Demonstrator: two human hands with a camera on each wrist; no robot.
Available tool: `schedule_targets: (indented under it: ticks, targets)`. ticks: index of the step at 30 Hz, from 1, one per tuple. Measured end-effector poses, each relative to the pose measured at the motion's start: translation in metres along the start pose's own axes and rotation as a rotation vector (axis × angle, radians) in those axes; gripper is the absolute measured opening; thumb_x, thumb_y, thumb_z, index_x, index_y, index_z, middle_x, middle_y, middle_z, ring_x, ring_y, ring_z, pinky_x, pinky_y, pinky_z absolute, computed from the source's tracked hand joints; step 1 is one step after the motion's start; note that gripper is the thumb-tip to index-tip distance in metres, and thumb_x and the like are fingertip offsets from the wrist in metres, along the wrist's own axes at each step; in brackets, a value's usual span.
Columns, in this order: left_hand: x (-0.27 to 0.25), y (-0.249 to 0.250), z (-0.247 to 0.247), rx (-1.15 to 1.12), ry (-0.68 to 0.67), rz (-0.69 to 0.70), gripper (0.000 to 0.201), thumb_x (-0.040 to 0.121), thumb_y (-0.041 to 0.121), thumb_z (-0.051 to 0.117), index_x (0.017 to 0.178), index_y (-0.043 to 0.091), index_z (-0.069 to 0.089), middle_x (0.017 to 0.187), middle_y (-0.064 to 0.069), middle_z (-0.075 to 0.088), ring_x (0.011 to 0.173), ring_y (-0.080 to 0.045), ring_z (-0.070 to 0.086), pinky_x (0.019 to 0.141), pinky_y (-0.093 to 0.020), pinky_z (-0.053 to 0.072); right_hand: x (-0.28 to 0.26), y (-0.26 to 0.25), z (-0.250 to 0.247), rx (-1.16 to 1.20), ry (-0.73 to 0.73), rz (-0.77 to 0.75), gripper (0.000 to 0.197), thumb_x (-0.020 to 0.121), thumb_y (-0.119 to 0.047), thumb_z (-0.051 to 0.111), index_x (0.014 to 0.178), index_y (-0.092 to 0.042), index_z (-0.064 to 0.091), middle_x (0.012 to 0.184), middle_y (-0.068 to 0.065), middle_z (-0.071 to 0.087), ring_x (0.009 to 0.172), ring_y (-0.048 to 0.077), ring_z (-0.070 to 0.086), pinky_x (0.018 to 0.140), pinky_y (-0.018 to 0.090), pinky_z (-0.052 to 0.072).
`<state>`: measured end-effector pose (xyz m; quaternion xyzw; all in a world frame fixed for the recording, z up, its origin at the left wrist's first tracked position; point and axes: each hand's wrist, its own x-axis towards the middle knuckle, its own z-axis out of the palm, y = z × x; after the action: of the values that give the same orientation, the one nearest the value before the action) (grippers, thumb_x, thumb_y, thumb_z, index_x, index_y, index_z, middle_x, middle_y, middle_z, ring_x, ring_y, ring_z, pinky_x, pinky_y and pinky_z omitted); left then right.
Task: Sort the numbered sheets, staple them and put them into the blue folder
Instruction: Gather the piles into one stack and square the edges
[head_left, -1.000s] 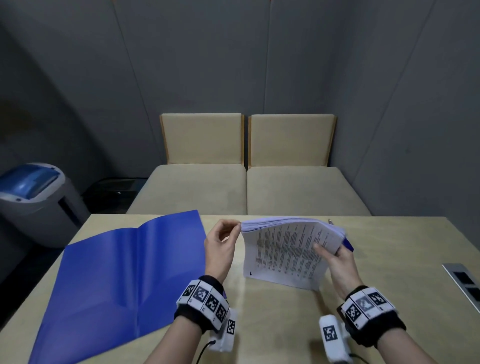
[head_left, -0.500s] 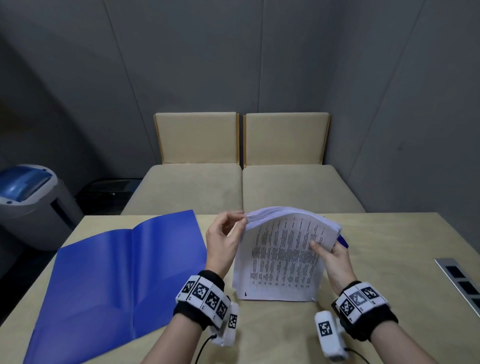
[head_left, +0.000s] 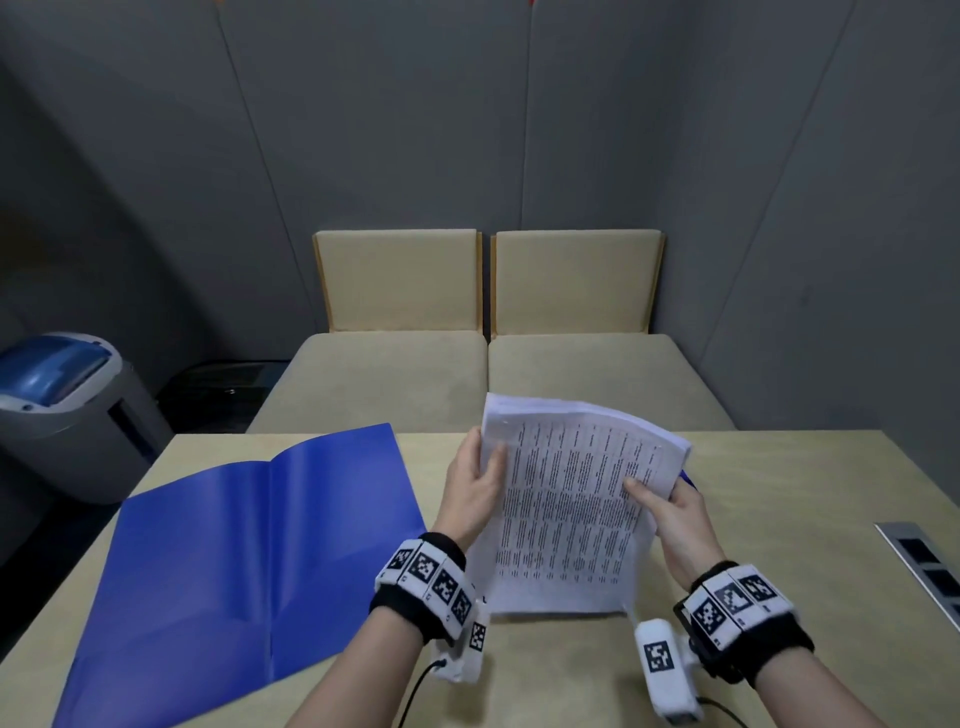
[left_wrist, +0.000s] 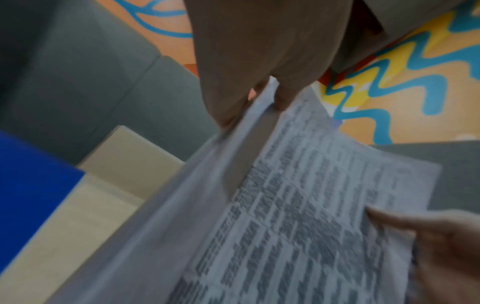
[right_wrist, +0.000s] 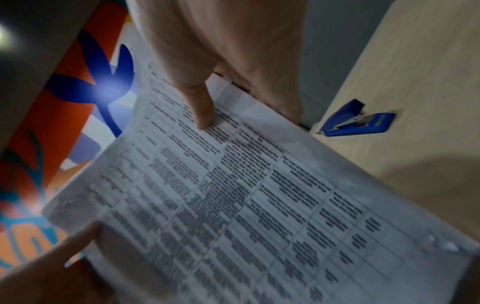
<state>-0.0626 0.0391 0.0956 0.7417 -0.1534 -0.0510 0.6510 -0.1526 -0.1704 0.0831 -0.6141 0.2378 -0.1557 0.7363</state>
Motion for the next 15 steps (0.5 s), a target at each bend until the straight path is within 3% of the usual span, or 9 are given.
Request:
schedule_targets:
  ticks: [4,7,8,10,12,13,15]
  targets:
    - [-0.009,0.017,0.020,0.061,0.145,0.160,0.011,0.102,0.023,0.038,0.107,0.023,0.047,0.092,0.006,0.062,0.082,-0.014,0.060,0.073,-0.038,0.050,-0.006,-0.013,0.006,0.040,0.019,-0.120,0.018,0.088,-0.005,0.060,0.104,-0.012,0.065,0.097,0.002,0.070,0.082,0.008,0.069,0.062,0.017,0.054]
    - [-0.017,0.019,0.031,0.033,0.196,0.198,0.023,0.101,0.016,0.036,0.106,0.038,0.037,0.095,0.005,0.058,0.079,-0.008,0.054,0.072,-0.025,0.045,-0.006,-0.013,0.006,0.022,0.011,-0.176,0.031,0.086,-0.008,0.063,0.117,-0.007,0.061,0.106,0.006,0.069,0.097,0.015,0.066,0.073,0.022,0.053]
    - [-0.018,0.015,0.032,0.021,0.189,0.169,0.026,0.100,0.018,0.039,0.108,0.042,0.035,0.100,0.004,0.059,0.084,-0.008,0.055,0.077,-0.025,0.046,-0.008,-0.010,0.006,0.016,-0.003,-0.175,0.035,0.084,-0.008,0.066,0.118,-0.008,0.060,0.108,0.007,0.069,0.099,0.017,0.066,0.072,0.021,0.053]
    - [-0.020,0.001,0.033,-0.003,0.158,0.047,0.028,0.095,0.028,0.046,0.113,0.045,0.033,0.110,0.005,0.060,0.098,-0.012,0.059,0.088,-0.035,0.050,-0.010,-0.002,0.006,0.011,-0.022,-0.139,0.038,0.079,-0.005,0.071,0.112,-0.019,0.061,0.106,0.005,0.069,0.097,0.015,0.067,0.068,0.019,0.054]
    - [-0.019,-0.010,0.030,-0.014,0.140,-0.073,0.028,0.092,0.033,0.048,0.113,0.045,0.034,0.114,0.005,0.060,0.105,-0.016,0.059,0.093,-0.045,0.050,-0.008,0.005,0.007,0.004,-0.005,-0.128,0.042,0.078,-0.002,0.072,0.103,-0.033,0.058,0.102,-0.002,0.068,0.088,0.004,0.069,0.065,0.017,0.054]
    - [-0.018,-0.013,0.029,-0.022,0.137,-0.103,0.027,0.092,0.033,0.048,0.112,0.044,0.035,0.114,0.005,0.061,0.106,-0.017,0.059,0.094,-0.046,0.049,-0.006,0.007,0.008,0.000,0.012,-0.137,0.043,0.079,-0.002,0.071,0.105,-0.033,0.057,0.103,-0.002,0.068,0.086,0.001,0.068,0.068,0.019,0.056]
    - [-0.015,-0.013,0.029,-0.047,0.127,-0.117,0.025,0.093,0.028,0.048,0.112,0.039,0.037,0.111,0.003,0.061,0.104,-0.019,0.059,0.091,-0.042,0.050,-0.001,0.006,0.011,-0.044,0.069,-0.139,0.046,0.085,-0.007,0.066,0.124,-0.024,0.050,0.116,0.002,0.064,0.101,0.009,0.065,0.087,0.029,0.055]
